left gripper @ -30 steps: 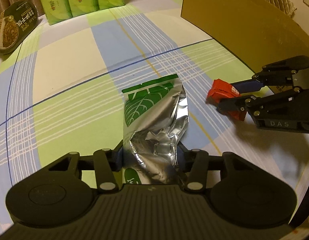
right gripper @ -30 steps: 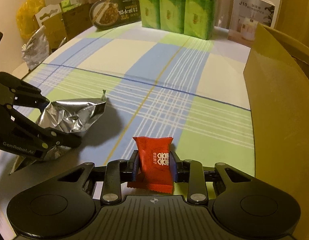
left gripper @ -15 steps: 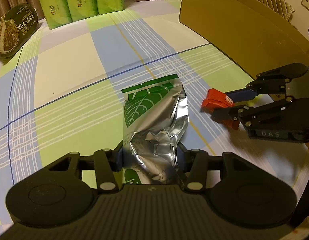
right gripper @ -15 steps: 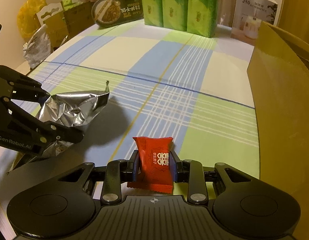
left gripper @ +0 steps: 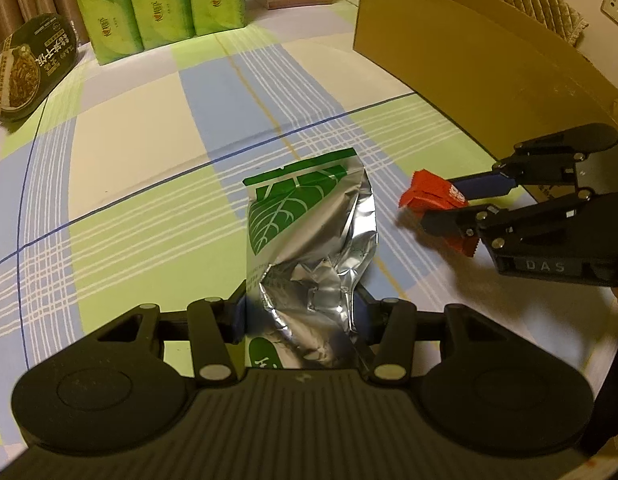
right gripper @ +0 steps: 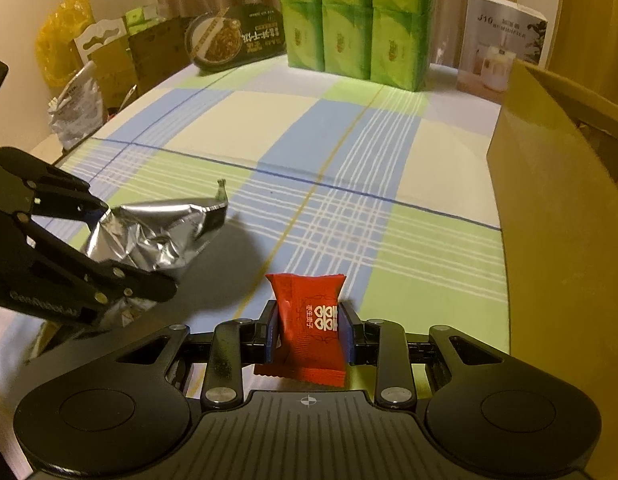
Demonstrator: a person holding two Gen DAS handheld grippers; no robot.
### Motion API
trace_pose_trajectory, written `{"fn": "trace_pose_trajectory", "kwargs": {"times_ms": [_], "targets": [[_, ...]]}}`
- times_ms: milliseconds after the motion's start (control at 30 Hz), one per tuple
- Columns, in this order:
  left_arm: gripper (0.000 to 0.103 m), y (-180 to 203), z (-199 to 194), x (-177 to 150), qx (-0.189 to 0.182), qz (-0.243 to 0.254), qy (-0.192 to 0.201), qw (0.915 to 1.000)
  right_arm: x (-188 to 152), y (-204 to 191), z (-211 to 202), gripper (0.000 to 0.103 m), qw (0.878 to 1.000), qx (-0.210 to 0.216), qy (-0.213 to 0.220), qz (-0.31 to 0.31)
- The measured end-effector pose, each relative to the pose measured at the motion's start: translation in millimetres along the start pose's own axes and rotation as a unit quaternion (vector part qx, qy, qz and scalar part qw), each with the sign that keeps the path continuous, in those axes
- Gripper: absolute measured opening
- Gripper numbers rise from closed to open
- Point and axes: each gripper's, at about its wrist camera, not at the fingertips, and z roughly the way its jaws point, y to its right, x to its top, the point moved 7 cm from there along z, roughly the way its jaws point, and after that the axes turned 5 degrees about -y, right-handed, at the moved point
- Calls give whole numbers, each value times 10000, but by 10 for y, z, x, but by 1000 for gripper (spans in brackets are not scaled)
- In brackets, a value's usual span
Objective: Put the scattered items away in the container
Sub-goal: 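Carry the foil bag and candy packet with both grippers over the cardboard box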
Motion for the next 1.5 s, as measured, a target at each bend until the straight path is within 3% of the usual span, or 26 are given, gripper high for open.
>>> {"fn": "trace_pose_trajectory", "kwargs": {"times_ms": [400, 967, 1233, 1500], "targets": [[44, 361, -205, -115, 20, 6, 106, 9999, -128, 79, -355, 28, 9991, -60, 256, 338], [44, 743, -823, -77, 239, -232, 378, 9987, -386, 134, -969, 28, 9928, 78, 794, 896], [44, 880, -963, 40, 238, -307, 434, 9983, -265, 224, -1284, 27, 9885, 38, 1160, 968], [44, 1098, -1060, 461, 165, -220, 539, 9982, 42, 628, -1749, 27, 9803, -43, 1582, 1183]]}}
